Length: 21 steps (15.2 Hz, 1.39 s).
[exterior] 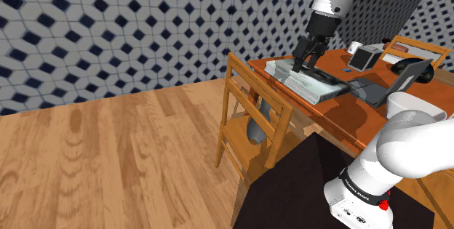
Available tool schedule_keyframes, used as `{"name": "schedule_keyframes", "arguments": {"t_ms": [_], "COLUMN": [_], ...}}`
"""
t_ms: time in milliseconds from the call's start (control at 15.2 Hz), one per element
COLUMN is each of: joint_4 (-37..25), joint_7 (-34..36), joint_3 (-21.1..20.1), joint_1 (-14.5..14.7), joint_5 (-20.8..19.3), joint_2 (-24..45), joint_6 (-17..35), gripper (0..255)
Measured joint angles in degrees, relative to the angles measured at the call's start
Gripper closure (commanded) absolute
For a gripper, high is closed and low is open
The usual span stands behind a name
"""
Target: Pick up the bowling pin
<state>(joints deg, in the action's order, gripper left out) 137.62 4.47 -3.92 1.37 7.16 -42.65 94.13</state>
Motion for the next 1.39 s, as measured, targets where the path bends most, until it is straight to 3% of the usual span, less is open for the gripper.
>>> {"name": "schedule_keyframes", "arguments": {"t_ms": [132, 594, 1386], "joint_4": [0.4, 3.3, 0.6], "joint_7": [-0.2, -3.7, -10.2], "joint_3": [0.1, 2.5, 7.2], "joint_1": [-0.1, -2.2, -5.4], "joint_5": [-0.1, -2.0, -3.5], "joint_2": [0.6, 9.2, 31.2], "joint_6": [0.9, 12.5, 32.2], "gripper": [0, 0, 0]}}
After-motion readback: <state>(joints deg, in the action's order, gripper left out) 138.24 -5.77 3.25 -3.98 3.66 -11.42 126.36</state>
